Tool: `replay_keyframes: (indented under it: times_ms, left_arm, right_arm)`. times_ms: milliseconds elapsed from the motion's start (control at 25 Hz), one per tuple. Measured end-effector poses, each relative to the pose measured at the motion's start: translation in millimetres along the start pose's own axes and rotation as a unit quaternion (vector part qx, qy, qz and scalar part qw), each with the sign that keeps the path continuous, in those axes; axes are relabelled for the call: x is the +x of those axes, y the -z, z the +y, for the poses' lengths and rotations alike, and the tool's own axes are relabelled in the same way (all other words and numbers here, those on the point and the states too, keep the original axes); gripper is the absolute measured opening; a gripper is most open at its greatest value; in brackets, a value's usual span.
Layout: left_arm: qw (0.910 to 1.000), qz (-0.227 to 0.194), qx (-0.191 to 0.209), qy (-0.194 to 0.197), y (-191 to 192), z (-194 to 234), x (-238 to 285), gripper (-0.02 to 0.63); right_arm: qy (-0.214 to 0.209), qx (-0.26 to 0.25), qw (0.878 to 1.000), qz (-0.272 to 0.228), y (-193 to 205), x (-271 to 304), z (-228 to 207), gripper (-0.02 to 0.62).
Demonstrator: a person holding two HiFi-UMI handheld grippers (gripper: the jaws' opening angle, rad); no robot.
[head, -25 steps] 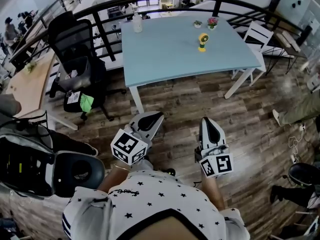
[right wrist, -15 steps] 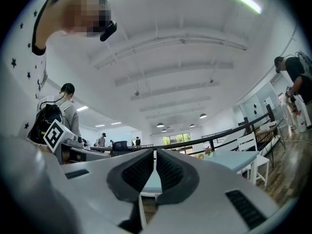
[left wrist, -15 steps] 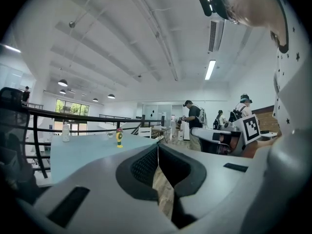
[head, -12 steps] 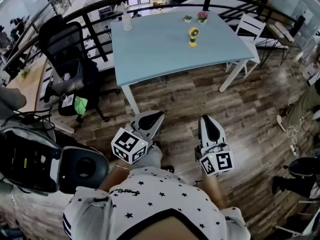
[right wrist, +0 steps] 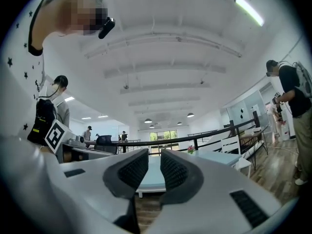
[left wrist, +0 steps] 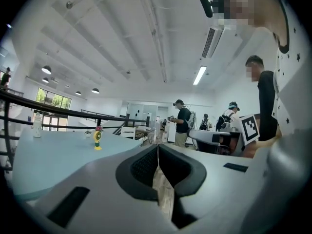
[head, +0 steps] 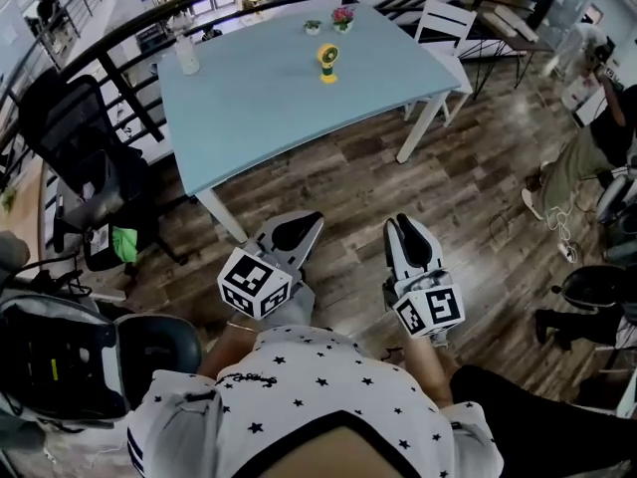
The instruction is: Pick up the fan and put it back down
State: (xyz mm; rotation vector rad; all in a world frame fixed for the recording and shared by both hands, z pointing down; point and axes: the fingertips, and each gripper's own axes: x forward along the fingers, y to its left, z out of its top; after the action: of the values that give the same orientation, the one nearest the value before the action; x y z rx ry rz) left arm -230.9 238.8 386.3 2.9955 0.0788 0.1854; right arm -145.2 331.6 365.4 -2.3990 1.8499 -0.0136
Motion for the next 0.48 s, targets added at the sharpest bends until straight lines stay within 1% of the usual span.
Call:
replay_keyframes:
  times_ms: [120,280,480]
  left_arm:
    - [1.0000,-0.001,-0.002,0.006,-5,14,15,0.029]
    - [1.0000,-0.002,-0.007,0.005,-9,44,34,0.029]
    - [1.0000,-0.002,-0.003,0.004,-13,76,54,0.029]
  right_arm:
    - [0.006,-0.002,1.000,0.002,-2,17,-13,0.083]
    - [0.005,-0.005,1.000,0.004,-2,49,-25,0.095]
    - [0.007,-0.004,1.000,0.009,2,84,-40,0.106]
